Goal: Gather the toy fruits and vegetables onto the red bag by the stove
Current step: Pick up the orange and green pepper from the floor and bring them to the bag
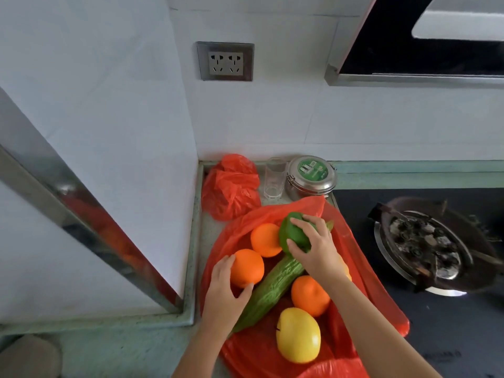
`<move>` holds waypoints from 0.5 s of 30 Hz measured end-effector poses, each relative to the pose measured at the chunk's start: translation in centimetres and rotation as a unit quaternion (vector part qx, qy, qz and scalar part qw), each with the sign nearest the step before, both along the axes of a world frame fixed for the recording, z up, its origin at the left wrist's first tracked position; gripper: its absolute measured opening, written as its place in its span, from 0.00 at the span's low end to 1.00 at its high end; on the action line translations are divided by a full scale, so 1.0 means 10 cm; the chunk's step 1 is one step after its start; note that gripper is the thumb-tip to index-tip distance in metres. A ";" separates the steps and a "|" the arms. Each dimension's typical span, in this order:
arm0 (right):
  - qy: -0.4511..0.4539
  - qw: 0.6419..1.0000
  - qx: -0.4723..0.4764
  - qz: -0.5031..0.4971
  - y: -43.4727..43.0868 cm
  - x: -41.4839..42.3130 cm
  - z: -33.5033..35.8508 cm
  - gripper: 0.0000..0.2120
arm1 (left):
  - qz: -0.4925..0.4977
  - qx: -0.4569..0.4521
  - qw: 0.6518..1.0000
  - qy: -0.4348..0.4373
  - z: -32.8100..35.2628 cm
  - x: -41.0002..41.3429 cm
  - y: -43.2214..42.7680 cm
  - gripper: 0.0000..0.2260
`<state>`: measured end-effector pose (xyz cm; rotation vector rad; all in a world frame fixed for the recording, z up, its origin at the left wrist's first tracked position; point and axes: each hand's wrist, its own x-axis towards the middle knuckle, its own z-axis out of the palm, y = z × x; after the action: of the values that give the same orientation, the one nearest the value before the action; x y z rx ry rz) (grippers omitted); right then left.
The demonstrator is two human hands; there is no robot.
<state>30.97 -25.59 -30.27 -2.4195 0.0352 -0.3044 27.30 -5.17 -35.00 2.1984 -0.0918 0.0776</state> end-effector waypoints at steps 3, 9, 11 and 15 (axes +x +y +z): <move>0.014 1.000 0.005 0.003 -0.04 0.10 -0.02 0.22 | -0.003 0.003 1.000 -0.005 -0.01 0.03 -0.01 0.29; 0.022 0.999 -0.014 0.019 -0.08 0.16 -0.10 0.24 | -0.017 0.001 0.999 -0.041 -0.03 0.09 -0.05 0.26; 0.023 0.999 -0.015 0.022 -0.06 0.19 -0.12 0.25 | -0.017 -0.001 0.999 -0.048 0.00 0.10 -0.07 0.26; 0.036 0.999 -0.023 0.022 0.01 0.22 -0.14 0.27 | -0.024 0.024 0.996 -0.080 0.07 0.12 -0.10 0.24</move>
<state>33.16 -25.45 -31.68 -2.4720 0.0080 -0.1994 28.47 -6.19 -34.30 2.2337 -0.2381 0.2266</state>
